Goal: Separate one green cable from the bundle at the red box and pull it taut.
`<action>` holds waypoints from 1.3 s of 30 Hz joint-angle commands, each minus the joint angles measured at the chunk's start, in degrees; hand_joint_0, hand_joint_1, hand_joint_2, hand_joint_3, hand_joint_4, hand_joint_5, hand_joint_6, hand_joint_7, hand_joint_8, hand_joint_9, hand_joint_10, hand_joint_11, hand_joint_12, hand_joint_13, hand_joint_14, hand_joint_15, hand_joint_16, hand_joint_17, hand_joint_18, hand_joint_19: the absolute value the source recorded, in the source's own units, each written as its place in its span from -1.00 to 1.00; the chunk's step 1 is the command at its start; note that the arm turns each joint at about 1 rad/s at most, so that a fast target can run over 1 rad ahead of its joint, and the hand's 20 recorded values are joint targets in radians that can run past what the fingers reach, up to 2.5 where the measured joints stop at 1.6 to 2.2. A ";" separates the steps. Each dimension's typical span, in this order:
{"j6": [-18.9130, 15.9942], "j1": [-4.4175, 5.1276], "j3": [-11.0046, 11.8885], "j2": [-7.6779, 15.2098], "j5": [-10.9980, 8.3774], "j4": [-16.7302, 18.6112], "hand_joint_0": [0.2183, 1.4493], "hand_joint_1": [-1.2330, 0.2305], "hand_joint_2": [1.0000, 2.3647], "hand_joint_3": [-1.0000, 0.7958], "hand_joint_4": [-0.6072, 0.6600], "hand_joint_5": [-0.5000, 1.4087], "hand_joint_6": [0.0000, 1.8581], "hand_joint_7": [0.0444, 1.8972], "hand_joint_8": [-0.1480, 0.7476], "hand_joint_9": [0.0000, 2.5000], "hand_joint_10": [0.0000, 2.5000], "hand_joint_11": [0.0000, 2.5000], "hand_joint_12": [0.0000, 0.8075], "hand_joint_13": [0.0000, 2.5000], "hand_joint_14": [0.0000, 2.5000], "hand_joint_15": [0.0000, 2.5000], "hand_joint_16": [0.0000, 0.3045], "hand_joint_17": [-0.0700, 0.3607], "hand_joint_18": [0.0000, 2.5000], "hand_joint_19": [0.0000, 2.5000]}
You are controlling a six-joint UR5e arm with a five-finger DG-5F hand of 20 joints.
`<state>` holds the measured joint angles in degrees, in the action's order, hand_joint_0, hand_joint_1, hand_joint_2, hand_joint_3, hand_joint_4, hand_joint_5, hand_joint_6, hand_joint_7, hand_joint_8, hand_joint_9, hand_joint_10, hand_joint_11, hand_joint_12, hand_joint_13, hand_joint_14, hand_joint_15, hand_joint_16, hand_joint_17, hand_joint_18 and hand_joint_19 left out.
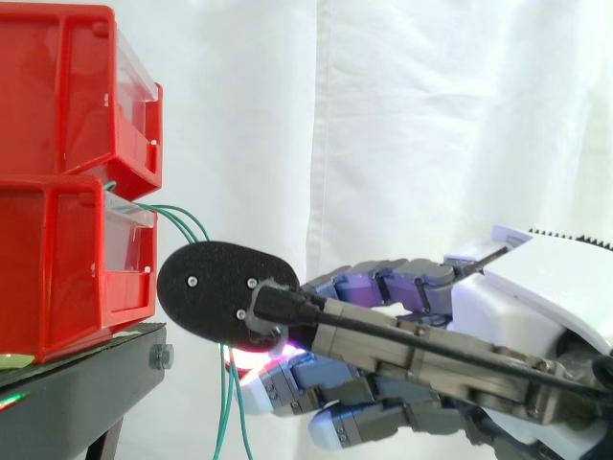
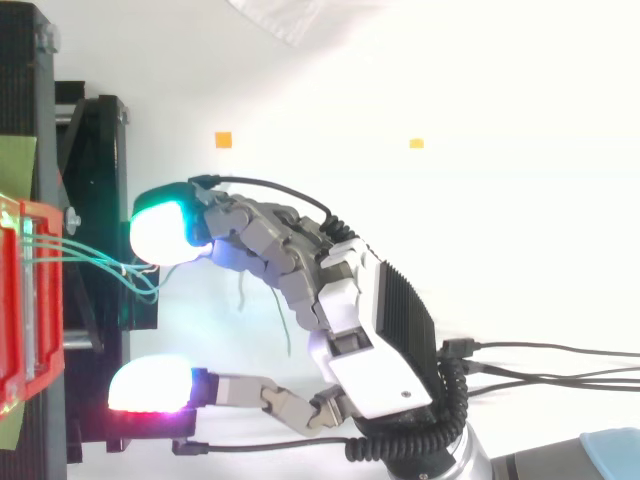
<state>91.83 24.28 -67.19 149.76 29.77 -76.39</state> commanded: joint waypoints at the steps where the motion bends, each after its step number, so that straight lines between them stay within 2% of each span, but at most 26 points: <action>1: -1.04 -0.90 0.83 0.01 2.04 -1.75 -0.67 -0.32 -1.00 -0.44 0.61 -0.60 -0.46 0.01 0.13 -0.40 -0.99 -0.59 0.05 -0.56 -0.99 -0.62 -0.53 0.08 -0.56 -0.51; 2: -2.27 -1.43 0.74 -0.08 3.27 -3.24 -0.67 -0.31 -1.00 -0.44 0.60 -0.60 -0.46 0.01 0.13 -0.40 -0.99 -0.59 0.05 -0.56 -0.99 -0.62 -0.53 0.08 -0.56 -0.51; 4: -4.82 -2.13 0.83 0.01 4.51 -5.44 -0.67 -0.32 -1.00 -0.44 0.60 -0.60 -0.46 0.01 0.13 -0.40 -0.99 -0.59 0.05 -0.56 -0.99 -0.62 -0.53 0.08 -0.56 -0.51; 6: -5.87 -2.57 2.06 0.01 4.68 -6.84 -0.67 -0.32 -1.00 -0.44 0.61 -0.60 -0.46 0.01 0.14 -0.40 -0.99 -0.59 0.05 -0.56 -0.99 -0.61 -0.53 0.08 -0.56 -0.51; 7: -6.05 -2.57 2.50 0.01 4.68 -7.37 -0.67 -0.32 -1.00 -0.44 0.61 -0.60 -0.46 0.01 0.13 -0.40 -0.99 -0.59 0.05 -0.56 -0.99 -0.62 -0.53 0.08 -0.56 -0.51; 9: -6.40 -2.57 4.96 0.01 4.33 -10.36 -0.67 -0.32 -1.00 -0.44 0.62 -0.60 -0.46 0.01 0.13 -0.40 -0.99 -0.59 0.05 -0.56 -0.99 -0.62 -0.53 0.08 -0.56 -0.51; 10: -6.40 -2.57 4.96 0.01 4.33 -10.36 -0.67 -0.31 -1.00 -0.44 0.61 -0.60 -0.46 0.01 0.13 -0.40 -0.99 -0.59 0.05 -0.56 -0.99 -0.62 -0.53 0.08 -0.56 -0.51; 13: -8.42 -2.13 7.68 0.01 2.31 -15.46 -0.67 -0.31 -1.00 -0.44 0.62 -0.60 -0.46 0.01 0.13 -0.40 -0.99 -0.59 0.05 -0.56 -0.99 -0.62 -0.53 0.08 -0.56 -0.51; 17: -8.95 -1.69 9.35 0.18 0.37 -17.92 -0.67 -0.31 -1.00 -0.44 0.64 -0.59 -0.46 0.02 0.13 -0.40 -0.99 -0.59 0.05 -0.56 -0.99 -0.62 -0.53 0.08 -0.56 -0.51; 18: -8.68 -1.34 9.97 0.27 -0.42 -18.36 -0.67 -0.31 -1.00 -0.44 0.64 -0.59 -0.46 0.04 0.13 -0.40 -0.99 -0.59 0.05 -0.56 -0.99 -0.61 -0.53 0.08 -0.56 -0.51; 20: -8.24 -0.90 10.32 0.97 -1.65 -18.36 -0.67 -0.31 -1.00 -0.44 0.65 -0.59 -0.46 0.09 0.14 -0.40 -0.99 -0.59 0.05 -0.56 -0.99 -0.61 -0.53 0.08 -0.56 -0.51; 21: -7.98 -0.63 10.67 2.03 -2.35 -18.27 -0.67 -0.31 -1.00 -0.44 0.65 -0.58 -0.46 0.13 0.13 -0.40 -0.99 -0.59 0.05 -0.56 -0.99 -0.62 -0.53 0.08 -0.56 -0.51; 23: -7.98 -0.55 11.02 2.47 -2.61 -18.09 -0.67 -0.31 -1.00 -0.44 0.66 -0.57 -0.46 0.21 0.14 -0.40 -0.99 -0.59 0.05 -0.56 -0.99 -0.62 -0.53 0.08 -0.56 -0.51; 24: -8.07 -0.20 12.43 3.52 -3.58 -16.86 -0.67 -0.31 -1.00 -0.44 0.64 -0.56 -0.46 0.25 0.13 -0.40 -0.98 -0.59 0.05 -0.57 -0.99 -0.61 -0.53 0.07 -0.56 -0.51; 26: -7.54 0.24 13.84 3.87 -4.46 -16.25 -0.67 -0.30 -1.00 -0.44 0.62 -0.56 -0.46 0.33 0.14 -0.40 -0.98 -0.59 0.04 -0.56 -0.99 -0.61 -0.53 0.07 -0.56 -0.51; 28: -6.57 0.33 13.84 3.96 -4.28 -15.98 -0.67 -0.30 -1.00 -0.44 0.61 -0.55 -0.46 0.41 0.14 -0.40 -0.99 -0.59 0.04 -0.56 -0.99 -0.61 -0.53 0.07 -0.56 -0.51; 30: -5.87 0.42 12.78 3.96 -4.46 -15.54 -0.67 -0.30 -1.00 -0.44 0.54 -0.55 -0.46 0.55 0.14 -0.40 -0.99 -0.58 0.05 -0.56 -0.99 -0.62 -0.53 0.07 -0.56 -0.51; 31: -5.61 0.51 11.46 3.96 -4.46 -14.84 -0.67 -0.30 -1.00 -0.44 0.54 -0.55 -0.46 0.58 0.14 -0.40 -0.99 -0.58 0.05 -0.56 -0.99 -0.62 -0.53 0.07 -0.56 -0.51; 32: -5.61 0.51 11.46 3.96 -4.46 -14.84 -0.67 -0.31 -1.00 -0.44 0.52 -0.55 -0.44 0.57 0.14 -0.40 -0.99 -0.58 0.05 -0.56 -0.99 -0.62 -0.53 0.07 -0.56 -0.51; 36: -2.36 0.86 9.97 3.96 -4.55 -9.66 -0.68 -0.31 -1.00 -0.44 0.56 -0.59 -0.29 0.40 0.16 -0.40 -0.99 -0.57 0.04 -0.56 -0.99 -0.62 -0.54 0.06 -0.55 -0.52; 39: -0.69 0.95 9.44 3.87 -4.64 -7.55 -0.68 -0.31 -1.00 -0.44 0.58 -0.61 -0.24 0.31 0.16 -0.41 -0.99 -0.57 0.04 -0.56 -0.99 -0.61 -0.54 0.06 -0.55 -0.51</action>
<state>89.18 25.08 -57.03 153.66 25.26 -86.62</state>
